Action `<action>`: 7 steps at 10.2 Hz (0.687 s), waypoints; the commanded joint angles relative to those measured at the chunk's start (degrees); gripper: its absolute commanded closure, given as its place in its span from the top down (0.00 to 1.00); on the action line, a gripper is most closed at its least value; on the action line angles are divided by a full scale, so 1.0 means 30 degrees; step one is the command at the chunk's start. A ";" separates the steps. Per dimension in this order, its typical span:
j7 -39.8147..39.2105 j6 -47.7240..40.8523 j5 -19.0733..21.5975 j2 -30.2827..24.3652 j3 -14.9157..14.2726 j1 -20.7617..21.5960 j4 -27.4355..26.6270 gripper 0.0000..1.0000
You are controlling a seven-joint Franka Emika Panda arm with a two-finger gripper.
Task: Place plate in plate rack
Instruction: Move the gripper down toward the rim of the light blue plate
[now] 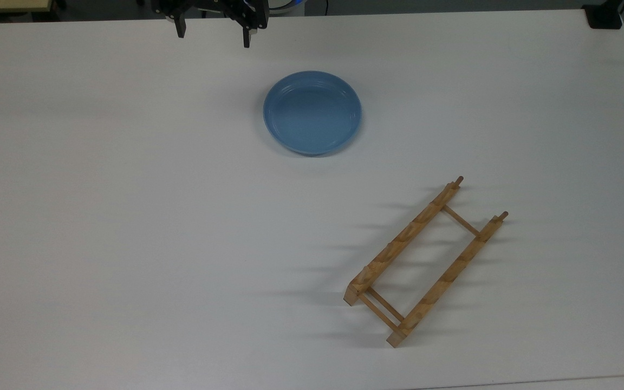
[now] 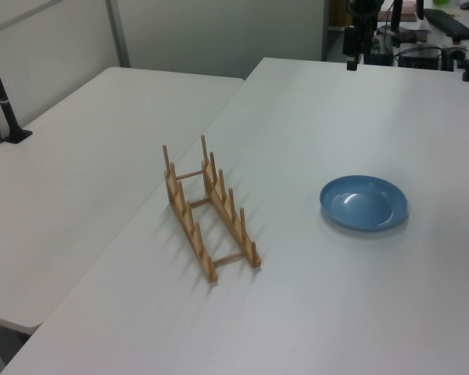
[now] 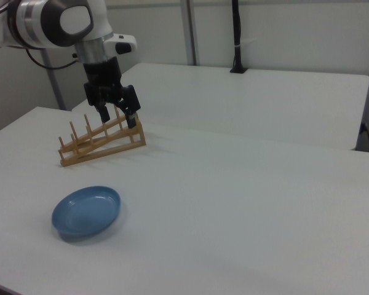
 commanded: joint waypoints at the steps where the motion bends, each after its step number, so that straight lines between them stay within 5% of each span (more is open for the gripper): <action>1: -0.0027 -0.0247 0.0330 -0.0449 -0.0053 -0.0011 -0.0432 1.00; 5: -0.0435 -0.0130 0.0330 -0.0390 -0.0024 -0.0011 -0.0520 1.00; 7: -0.3035 0.0161 0.0301 -0.0185 -0.0024 0.0018 -0.1450 1.00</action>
